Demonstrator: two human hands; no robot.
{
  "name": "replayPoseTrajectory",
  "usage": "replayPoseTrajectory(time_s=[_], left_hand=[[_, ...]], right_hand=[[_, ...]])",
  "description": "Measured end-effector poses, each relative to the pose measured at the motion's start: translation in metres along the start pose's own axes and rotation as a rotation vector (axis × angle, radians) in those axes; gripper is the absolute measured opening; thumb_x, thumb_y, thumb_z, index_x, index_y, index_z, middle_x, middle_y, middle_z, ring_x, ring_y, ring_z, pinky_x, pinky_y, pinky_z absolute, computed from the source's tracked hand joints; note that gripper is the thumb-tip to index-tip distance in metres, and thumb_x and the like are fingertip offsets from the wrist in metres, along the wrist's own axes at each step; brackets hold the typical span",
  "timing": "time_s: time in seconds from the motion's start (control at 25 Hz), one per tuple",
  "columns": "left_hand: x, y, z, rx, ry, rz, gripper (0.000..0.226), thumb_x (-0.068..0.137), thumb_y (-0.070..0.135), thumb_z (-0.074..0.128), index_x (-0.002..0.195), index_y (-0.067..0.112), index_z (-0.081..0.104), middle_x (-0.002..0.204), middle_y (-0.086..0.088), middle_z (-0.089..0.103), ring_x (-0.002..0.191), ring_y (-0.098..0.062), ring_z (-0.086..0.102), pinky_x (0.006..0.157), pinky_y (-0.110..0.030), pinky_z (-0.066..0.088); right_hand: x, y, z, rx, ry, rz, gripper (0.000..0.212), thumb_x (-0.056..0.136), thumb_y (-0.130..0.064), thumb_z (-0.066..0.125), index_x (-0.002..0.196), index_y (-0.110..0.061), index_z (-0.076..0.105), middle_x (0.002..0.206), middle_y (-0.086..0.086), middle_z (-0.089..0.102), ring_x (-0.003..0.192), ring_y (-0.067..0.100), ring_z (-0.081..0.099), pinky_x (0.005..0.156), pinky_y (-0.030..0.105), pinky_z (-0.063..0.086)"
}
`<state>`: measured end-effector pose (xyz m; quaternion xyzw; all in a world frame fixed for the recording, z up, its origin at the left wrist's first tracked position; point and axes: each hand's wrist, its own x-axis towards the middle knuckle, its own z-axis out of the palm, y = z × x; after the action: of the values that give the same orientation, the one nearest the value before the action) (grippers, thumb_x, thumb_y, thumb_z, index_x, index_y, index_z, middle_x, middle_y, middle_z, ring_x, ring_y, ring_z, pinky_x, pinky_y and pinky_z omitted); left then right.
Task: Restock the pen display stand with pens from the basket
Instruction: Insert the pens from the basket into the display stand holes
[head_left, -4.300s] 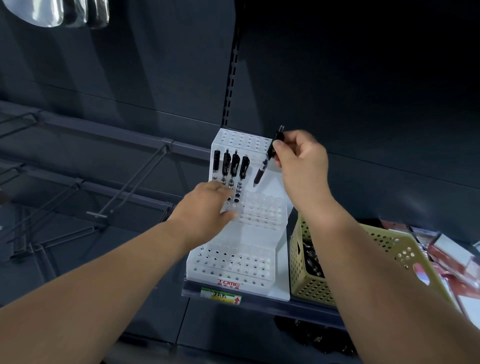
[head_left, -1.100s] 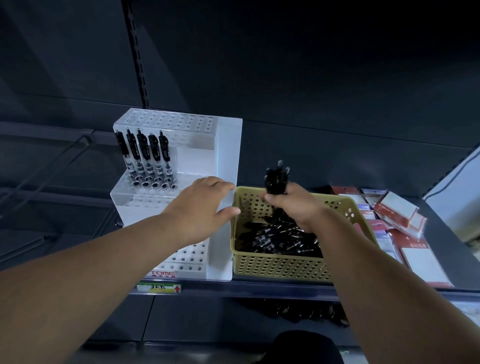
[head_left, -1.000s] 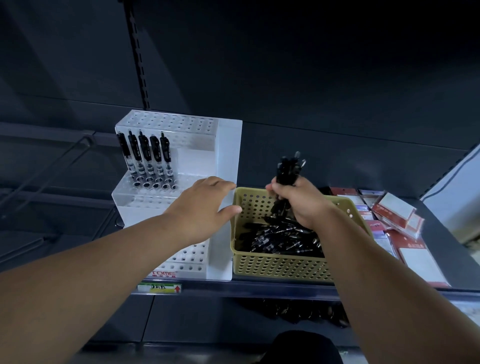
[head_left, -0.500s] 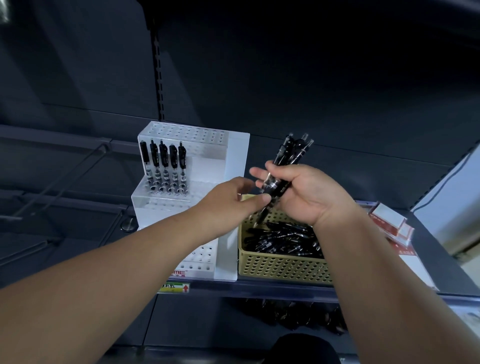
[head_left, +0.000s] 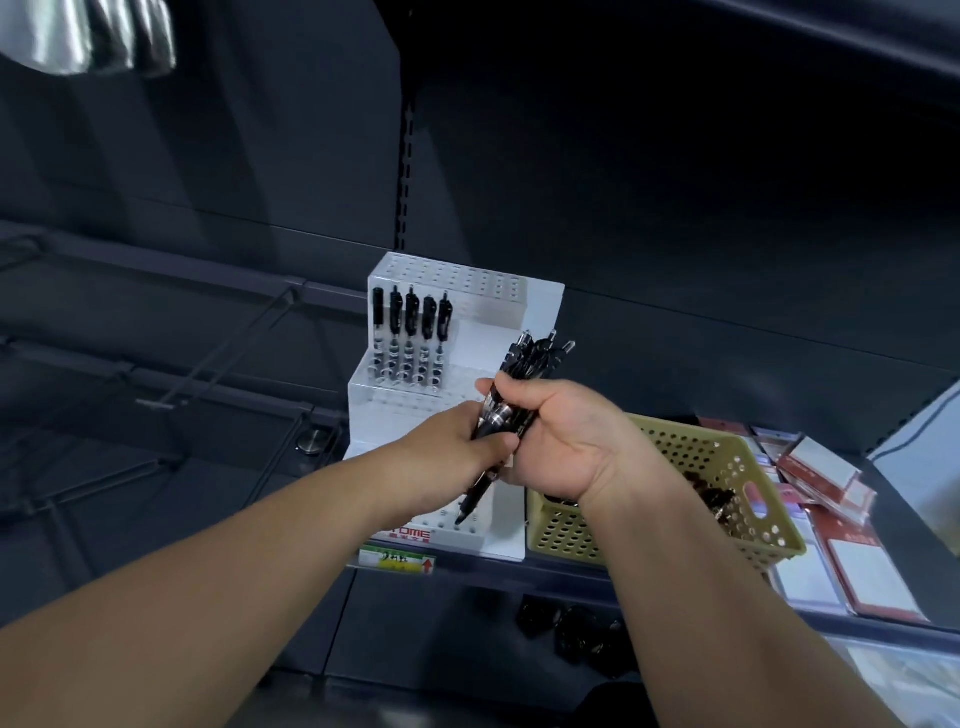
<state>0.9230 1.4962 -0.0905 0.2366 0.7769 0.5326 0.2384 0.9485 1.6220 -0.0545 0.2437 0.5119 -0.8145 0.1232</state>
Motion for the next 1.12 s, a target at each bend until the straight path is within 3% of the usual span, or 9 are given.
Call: replayPoseTrajectory(time_s=[0.08,0.2,0.36,0.56,0.72,0.8,0.92,1.04,1.12], left_hand=[[-0.002,-0.007,-0.008,-0.034,0.028,-0.004,0.007,0.097,0.023,0.050,0.101,0.017,0.052,0.091,-0.007,0.065,0.082,-0.018,0.060,0.071,-0.031,0.046],[-0.006,-0.013,-0.019,-0.093,0.053,-0.015,0.006,0.098,0.017,0.049,0.104,0.014,0.050,0.087,-0.008,0.065,0.076,-0.015,0.062,0.069,-0.031,0.048],[-0.010,-0.019,-0.033,-0.143,0.115,-0.044,0.007,0.096,0.018,0.052,0.104,0.017,0.051,0.089,-0.002,0.065,0.071,-0.011,0.061,0.060,-0.023,0.047],[-0.006,-0.028,-0.047,-0.139,0.201,-0.038,0.012,0.094,0.021,0.057,0.105,0.018,0.052,0.088,0.002,0.062,0.071,-0.008,0.061,0.059,-0.022,0.045],[-0.002,-0.029,-0.048,-0.184,0.197,-0.054,0.011,0.096,0.023,0.054,0.105,0.018,0.051,0.092,-0.001,0.063,0.075,-0.010,0.063,0.056,-0.021,0.047],[0.001,-0.031,-0.052,-0.308,0.201,-0.071,0.014,0.097,0.020,0.053,0.108,0.013,0.051,0.095,-0.006,0.064,0.082,-0.017,0.066,0.068,-0.030,0.055],[0.003,-0.034,-0.064,-0.393,0.267,-0.097,0.009,0.097,0.018,0.054,0.105,0.014,0.052,0.091,-0.006,0.062,0.081,-0.018,0.065,0.079,-0.039,0.057],[0.001,-0.033,-0.073,-0.368,0.317,-0.106,0.004,0.096,0.019,0.054,0.100,0.019,0.052,0.083,-0.004,0.057,0.071,-0.015,0.060,0.066,-0.031,0.057],[0.002,-0.033,-0.076,-0.314,0.328,-0.102,0.004,0.097,0.021,0.054,0.100,0.021,0.052,0.081,-0.003,0.057,0.067,-0.014,0.056,0.057,-0.025,0.050]], right_hand=[[0.004,0.005,0.009,0.037,-0.025,0.001,0.028,0.099,-0.026,0.049,0.079,-0.007,0.058,0.077,0.013,0.062,0.076,0.027,0.057,0.080,0.037,0.037],[0.011,0.012,0.020,0.076,-0.087,-0.023,0.037,0.100,-0.034,0.043,0.082,-0.005,0.058,0.082,0.017,0.064,0.078,0.029,0.057,0.072,0.036,0.034],[0.022,0.018,0.024,0.040,0.010,-0.123,0.035,0.087,-0.044,0.063,0.098,-0.011,0.065,0.102,0.011,0.069,0.095,0.026,0.063,0.078,0.036,0.046],[0.025,0.024,0.028,-0.202,0.130,-0.257,0.003,0.092,-0.020,0.065,0.092,-0.017,0.065,0.091,0.003,0.070,0.077,0.014,0.063,0.067,0.027,0.049],[0.030,0.025,0.035,-0.297,0.212,-0.333,0.005,0.096,-0.017,0.060,0.096,-0.017,0.065,0.093,0.005,0.067,0.073,0.013,0.063,0.068,0.025,0.054],[0.031,0.018,0.035,-0.279,0.255,-0.367,0.011,0.097,-0.011,0.057,0.104,-0.014,0.064,0.096,0.006,0.068,0.078,0.015,0.064,0.074,0.026,0.057],[0.032,-0.004,0.030,-0.300,0.380,-0.526,0.025,0.094,-0.007,0.061,0.117,-0.014,0.058,0.102,0.007,0.070,0.086,0.017,0.068,0.080,0.028,0.059],[0.039,-0.030,0.029,-0.375,0.455,-0.794,0.017,0.092,-0.008,0.063,0.108,-0.011,0.062,0.097,0.005,0.070,0.082,0.011,0.066,0.069,0.019,0.057],[0.052,-0.042,0.031,-0.479,0.471,-0.911,0.010,0.092,-0.012,0.062,0.099,-0.019,0.064,0.092,0.001,0.070,0.078,0.009,0.067,0.068,0.021,0.056]])
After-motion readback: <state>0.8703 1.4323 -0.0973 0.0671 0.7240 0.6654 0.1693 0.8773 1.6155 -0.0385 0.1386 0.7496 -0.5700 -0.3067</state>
